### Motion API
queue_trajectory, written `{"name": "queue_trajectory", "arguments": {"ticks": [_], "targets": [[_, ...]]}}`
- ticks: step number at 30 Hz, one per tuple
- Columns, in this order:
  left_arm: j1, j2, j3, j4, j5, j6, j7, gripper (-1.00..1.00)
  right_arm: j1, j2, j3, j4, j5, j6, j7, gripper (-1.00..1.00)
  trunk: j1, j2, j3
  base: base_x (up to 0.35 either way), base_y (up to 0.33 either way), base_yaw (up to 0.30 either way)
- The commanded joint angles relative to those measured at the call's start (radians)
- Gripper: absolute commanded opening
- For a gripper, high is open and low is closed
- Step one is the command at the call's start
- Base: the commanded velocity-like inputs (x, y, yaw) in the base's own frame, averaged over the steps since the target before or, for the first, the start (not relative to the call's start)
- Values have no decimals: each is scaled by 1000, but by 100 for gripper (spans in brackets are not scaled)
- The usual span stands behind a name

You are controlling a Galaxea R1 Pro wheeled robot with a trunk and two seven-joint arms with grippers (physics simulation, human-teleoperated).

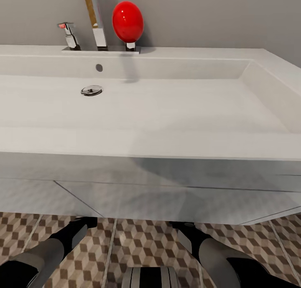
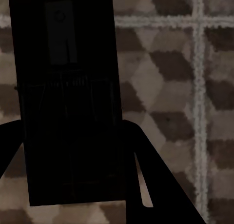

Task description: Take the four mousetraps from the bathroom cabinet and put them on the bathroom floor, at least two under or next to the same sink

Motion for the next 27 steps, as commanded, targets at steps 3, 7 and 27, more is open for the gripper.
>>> {"name": "queue_trajectory", "arguments": {"ticks": [3, 7, 27], "targets": [[0, 1, -9, -3, 6, 6, 5, -100, -3, 0, -7, -5, 5, 0, -3, -100, 0, 0, 0, 0, 0, 0], [0, 1, -9, -3, 6, 6, 5, -100, -3, 0, -8, -5, 5, 0, -3, -100, 0, 0, 0, 0, 0, 0], [0, 2, -9, -3, 6, 6, 5, -100, -3, 0, -8, -5, 4, -2, -3, -100, 2, -1, -20, 0, 0, 0]]}}
